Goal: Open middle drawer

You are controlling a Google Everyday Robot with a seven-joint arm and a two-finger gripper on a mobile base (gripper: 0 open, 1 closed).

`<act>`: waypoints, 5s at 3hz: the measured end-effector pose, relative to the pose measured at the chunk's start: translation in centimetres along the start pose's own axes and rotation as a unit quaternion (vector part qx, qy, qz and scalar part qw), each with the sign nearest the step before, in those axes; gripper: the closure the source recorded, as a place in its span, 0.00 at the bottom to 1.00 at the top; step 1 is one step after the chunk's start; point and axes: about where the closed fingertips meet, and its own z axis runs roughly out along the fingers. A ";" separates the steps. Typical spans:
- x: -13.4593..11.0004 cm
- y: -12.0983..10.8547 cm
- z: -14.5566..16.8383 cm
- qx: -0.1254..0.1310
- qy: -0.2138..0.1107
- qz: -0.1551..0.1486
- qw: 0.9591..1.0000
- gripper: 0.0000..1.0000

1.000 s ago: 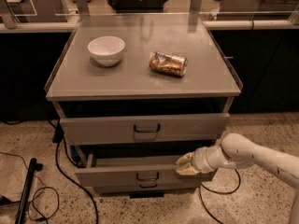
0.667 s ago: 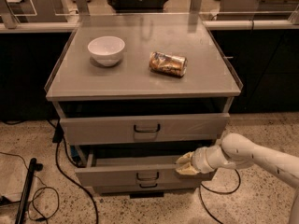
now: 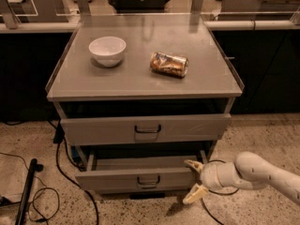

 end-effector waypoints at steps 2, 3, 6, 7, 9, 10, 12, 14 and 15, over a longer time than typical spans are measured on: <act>-0.2 0.0 0.0 0.000 0.000 0.000 1.000 0.41; -0.2 0.0 0.0 0.000 0.000 0.000 1.000 0.39; -0.2 0.0 0.0 0.000 0.000 0.000 1.000 0.00; 1.4 4.3 -0.3 -0.020 0.006 0.005 1.000 0.00; 1.5 6.2 -1.0 -0.026 0.011 0.009 1.000 0.18; 1.5 6.2 -1.0 -0.026 0.011 0.009 1.000 0.42; 2.6 7.5 -2.2 -0.019 0.008 0.025 0.999 0.96; 2.4 7.5 -2.3 -0.019 0.008 0.025 0.999 0.82; 2.4 7.5 -2.3 -0.019 0.008 0.025 0.999 0.59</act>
Offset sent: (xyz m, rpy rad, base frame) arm -0.0002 0.0012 0.0019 0.0001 0.0000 0.0000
